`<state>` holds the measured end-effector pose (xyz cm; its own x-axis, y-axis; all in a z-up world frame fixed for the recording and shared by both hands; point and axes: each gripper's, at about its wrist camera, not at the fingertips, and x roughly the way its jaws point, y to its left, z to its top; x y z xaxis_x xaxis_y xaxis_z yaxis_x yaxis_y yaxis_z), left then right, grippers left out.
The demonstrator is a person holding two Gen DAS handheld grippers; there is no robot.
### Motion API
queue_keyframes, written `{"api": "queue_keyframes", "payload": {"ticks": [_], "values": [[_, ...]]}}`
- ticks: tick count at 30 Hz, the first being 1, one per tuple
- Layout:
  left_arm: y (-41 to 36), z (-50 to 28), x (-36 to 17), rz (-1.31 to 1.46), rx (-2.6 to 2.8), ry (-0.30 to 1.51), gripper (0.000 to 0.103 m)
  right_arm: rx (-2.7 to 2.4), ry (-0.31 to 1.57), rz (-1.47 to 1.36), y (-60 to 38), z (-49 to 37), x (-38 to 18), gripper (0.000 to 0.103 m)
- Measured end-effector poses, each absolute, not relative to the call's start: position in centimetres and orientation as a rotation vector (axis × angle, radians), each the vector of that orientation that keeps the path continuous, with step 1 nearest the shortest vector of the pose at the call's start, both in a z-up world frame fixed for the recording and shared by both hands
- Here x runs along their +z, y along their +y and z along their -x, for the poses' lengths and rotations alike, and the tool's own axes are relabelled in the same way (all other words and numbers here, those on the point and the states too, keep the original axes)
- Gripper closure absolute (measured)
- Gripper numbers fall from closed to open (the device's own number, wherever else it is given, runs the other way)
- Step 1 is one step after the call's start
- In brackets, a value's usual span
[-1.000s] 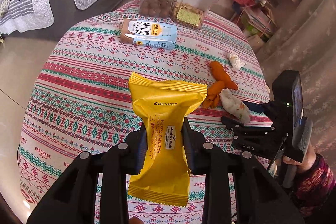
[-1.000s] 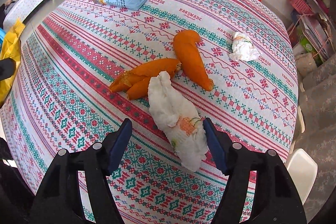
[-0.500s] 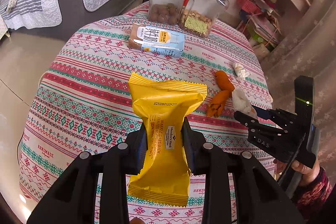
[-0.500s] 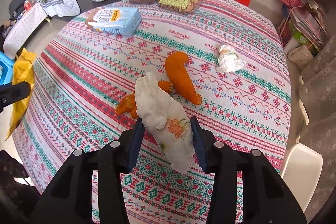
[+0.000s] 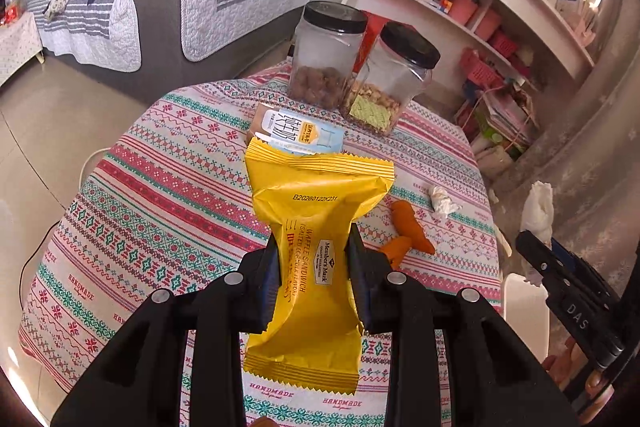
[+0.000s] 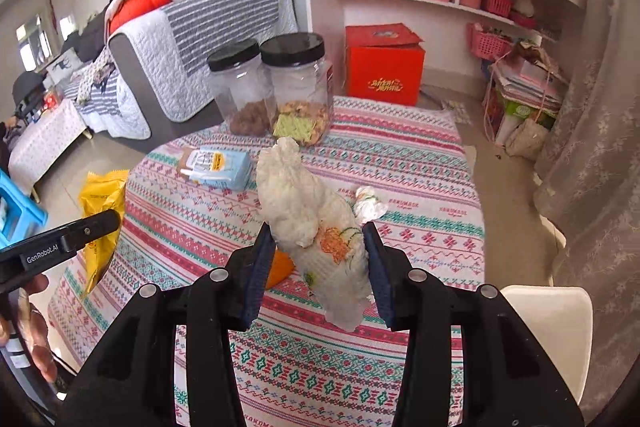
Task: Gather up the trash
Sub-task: 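Drop the white tissue into the bin with the right tool while the left tool drops the yellow packet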
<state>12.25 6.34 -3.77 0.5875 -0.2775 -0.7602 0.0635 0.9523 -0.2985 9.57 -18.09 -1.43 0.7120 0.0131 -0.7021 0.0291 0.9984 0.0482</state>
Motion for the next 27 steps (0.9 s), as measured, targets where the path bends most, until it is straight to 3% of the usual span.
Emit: {"api": "queue_keyframes", "payload": {"ticks": [12,27], "values": [[2.3,-11.1,-2.4,0.224,-0.223,0.859,0.072,-0.376,0.547,-0.098,-25.0,-4.0,2.7,0.06],[-3.9,-10.2,-3.0,0.153,-0.299,0.865,0.072,-0.685,0.52,-0.175,-33.8,2.6,2.5,0.058]]}}
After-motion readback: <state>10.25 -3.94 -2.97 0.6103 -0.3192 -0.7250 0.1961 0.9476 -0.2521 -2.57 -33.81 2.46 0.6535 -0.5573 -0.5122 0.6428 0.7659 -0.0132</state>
